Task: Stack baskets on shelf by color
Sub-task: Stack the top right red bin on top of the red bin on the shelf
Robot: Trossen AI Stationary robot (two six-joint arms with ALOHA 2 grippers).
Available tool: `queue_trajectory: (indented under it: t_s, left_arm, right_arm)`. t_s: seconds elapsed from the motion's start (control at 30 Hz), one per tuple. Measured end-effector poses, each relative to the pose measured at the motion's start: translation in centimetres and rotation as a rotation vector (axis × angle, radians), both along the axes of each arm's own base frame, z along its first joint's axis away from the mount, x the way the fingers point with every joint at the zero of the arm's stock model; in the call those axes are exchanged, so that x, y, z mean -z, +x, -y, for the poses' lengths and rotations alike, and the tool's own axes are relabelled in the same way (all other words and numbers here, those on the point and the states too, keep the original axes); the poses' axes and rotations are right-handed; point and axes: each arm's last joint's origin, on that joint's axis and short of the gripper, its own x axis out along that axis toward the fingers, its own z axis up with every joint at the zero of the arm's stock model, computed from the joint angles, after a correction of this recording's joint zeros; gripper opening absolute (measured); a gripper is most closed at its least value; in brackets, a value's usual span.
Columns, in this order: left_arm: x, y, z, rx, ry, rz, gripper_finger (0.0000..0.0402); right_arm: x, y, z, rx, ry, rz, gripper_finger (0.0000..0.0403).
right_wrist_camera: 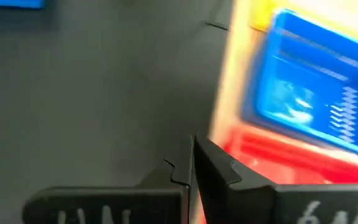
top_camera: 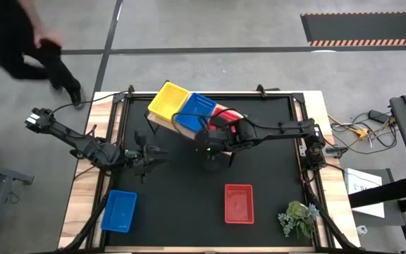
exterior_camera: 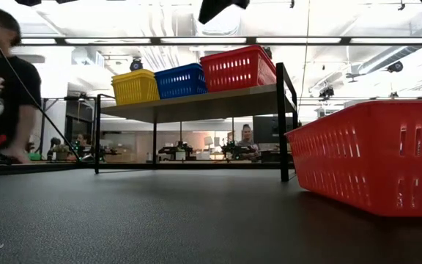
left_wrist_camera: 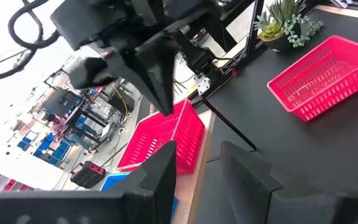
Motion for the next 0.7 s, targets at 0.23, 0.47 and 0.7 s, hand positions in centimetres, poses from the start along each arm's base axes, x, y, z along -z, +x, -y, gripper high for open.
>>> queue_trajectory:
  t_s: [0.23, 0.47, 0.7]
  left_arm:
    - [0.0, 0.0, 0.0, -0.002, -0.010, -0.001, 0.0109]
    - [0.0, 0.0, 0.0, -0.002, -0.012, 0.001, 0.0109]
    - [0.0, 0.0, 0.0, -0.002, -0.012, 0.001, 0.0109]
  right_arm:
    - [3.3, 1.4, 0.3, -0.042, 0.005, -0.011, 0.0008]
    - [5.6, 1.4, 1.8, 0.034, -0.005, -0.075, 0.0008]
    - [5.5, 1.3, 2.4, 0.051, -0.024, -0.076, 0.0008]
